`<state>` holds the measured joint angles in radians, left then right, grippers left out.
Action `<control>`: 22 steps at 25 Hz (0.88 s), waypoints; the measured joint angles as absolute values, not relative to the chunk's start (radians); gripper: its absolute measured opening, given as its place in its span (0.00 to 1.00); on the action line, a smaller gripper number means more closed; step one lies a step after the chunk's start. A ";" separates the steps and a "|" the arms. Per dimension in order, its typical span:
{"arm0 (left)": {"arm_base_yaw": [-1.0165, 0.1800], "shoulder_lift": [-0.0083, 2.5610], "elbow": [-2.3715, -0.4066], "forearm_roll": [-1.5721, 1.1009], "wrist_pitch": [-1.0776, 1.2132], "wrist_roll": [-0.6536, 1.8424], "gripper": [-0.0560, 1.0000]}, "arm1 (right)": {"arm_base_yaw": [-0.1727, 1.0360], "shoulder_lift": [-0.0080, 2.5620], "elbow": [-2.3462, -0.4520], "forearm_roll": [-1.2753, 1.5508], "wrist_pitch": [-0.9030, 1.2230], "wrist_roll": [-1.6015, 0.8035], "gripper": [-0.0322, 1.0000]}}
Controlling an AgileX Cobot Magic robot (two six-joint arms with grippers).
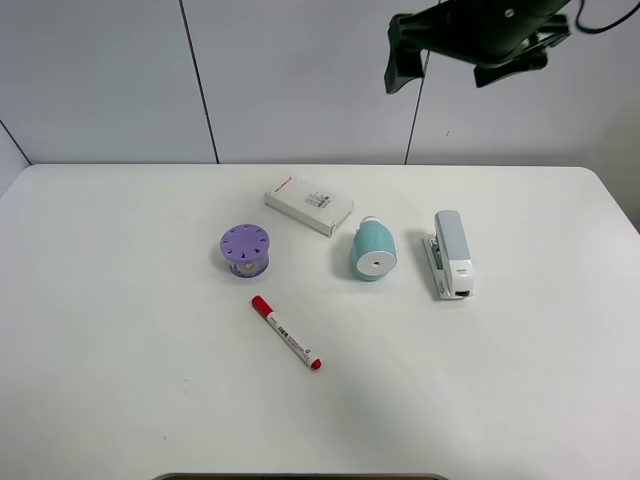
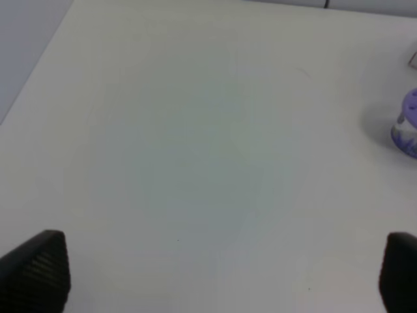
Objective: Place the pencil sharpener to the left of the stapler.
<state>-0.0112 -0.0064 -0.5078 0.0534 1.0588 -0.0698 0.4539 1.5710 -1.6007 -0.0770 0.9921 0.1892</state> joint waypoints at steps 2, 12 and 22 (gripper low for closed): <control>-0.011 -0.006 -0.508 0.053 1.059 -0.070 0.96 | 0.454 1.517 -1.601 -0.114 1.018 0.183 0.99; -0.011 -0.006 -0.508 0.053 1.059 -0.070 0.96 | 0.454 1.248 -1.601 -0.209 1.107 0.171 0.99; -0.011 -0.006 -0.508 0.053 1.059 -0.070 0.96 | 0.382 0.961 -1.602 -0.301 1.161 0.106 0.99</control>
<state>-0.0112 -0.0064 -0.5078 0.0534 1.0588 -0.0698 0.3817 0.9612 -1.6017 -0.3014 1.1605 0.1057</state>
